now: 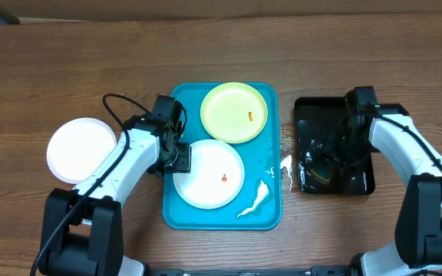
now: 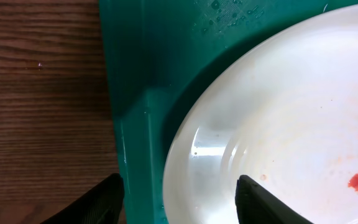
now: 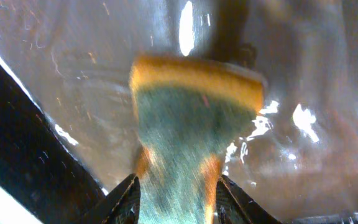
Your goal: Clean dirty plates on tray and stack at the side
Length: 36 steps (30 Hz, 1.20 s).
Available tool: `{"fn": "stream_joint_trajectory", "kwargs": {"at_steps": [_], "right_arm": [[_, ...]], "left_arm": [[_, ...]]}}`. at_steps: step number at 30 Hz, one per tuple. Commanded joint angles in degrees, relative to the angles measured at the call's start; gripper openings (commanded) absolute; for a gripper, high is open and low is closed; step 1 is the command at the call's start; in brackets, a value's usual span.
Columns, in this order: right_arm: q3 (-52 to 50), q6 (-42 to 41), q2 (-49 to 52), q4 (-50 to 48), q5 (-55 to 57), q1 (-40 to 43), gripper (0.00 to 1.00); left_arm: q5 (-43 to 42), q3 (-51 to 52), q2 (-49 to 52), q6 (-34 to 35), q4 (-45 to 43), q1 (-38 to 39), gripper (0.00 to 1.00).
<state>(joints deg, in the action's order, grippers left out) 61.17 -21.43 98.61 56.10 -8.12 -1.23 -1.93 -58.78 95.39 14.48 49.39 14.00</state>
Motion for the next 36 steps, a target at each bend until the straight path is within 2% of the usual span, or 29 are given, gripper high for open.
{"fn": "stream_joint_trajectory", "kwargs": {"at_steps": [1,4,5,8,9,12,14,15,16,17,18,27,31,36], "right_arm": [[-3.1,-2.6,-1.2,-3.5,0.6,-0.3,0.41],[-7.0,-4.5,-0.5,-8.5,0.8,-0.4,0.39],[-8.7,-5.2,-0.3,-10.5,0.9,-0.4,0.35],[-11.5,-6.1,-0.1,-13.1,0.9,-0.4,0.1],[-11.6,-6.0,-0.1,-12.9,1.0,-0.4,0.05],[-11.5,-5.6,-0.1,-12.7,1.0,-0.4,0.04],[-11.5,-5.2,-0.1,-12.5,1.0,-0.4,0.04],[-11.5,-5.1,-0.1,-12.3,1.0,-0.4,0.04],[-11.2,-4.5,-0.1,-11.9,1.0,-0.4,0.04],[-10.6,-3.5,-0.1,-11.3,0.9,-0.4,0.04],[-9.9,-2.6,-0.2,-10.4,0.8,-0.4,0.04],[1.0,-0.6,-2.9,1.9,1.0,-0.4,0.05],[3.0,-0.7,-4.0,5.2,1.0,-0.4,0.19],[1.3,-1.3,-4.0,2.6,1.1,-0.7,0.34]], "left_arm": [[-0.7,0.5,0.5,0.1,-0.9,-0.1,0.59],[-0.7,1.2,0.5,0.1,-2.3,-0.1,0.59],[-0.7,1.6,0.5,-0.2,-2.8,-0.1,0.6],[-1.3,3.0,0.5,-0.3,-4.0,0.0,0.61],[-2.3,3.9,0.5,-0.9,-4.8,0.0,0.61],[-4.1,6.1,0.5,-2.9,-7.7,0.0,0.6],[-3.7,7.8,0.5,-3.1,-9.4,0.0,0.56],[-3.6,8.5,0.5,-3.2,-10.1,0.0,0.48],[-3.7,9.1,0.5,-3.1,-10.6,0.0,0.34],[-3.6,9.6,0.5,-3.1,-10.7,0.0,0.09],[-3.6,9.8,0.5,-3.1,-10.7,0.0,0.04],[-3.7,9.9,0.5,-2.6,-10.5,0.0,0.04],[-3.7,9.9,0.5,-2.6,-10.5,0.0,0.04],[-3.7,9.9,0.5,-2.6,-10.6,0.0,0.04]]}}
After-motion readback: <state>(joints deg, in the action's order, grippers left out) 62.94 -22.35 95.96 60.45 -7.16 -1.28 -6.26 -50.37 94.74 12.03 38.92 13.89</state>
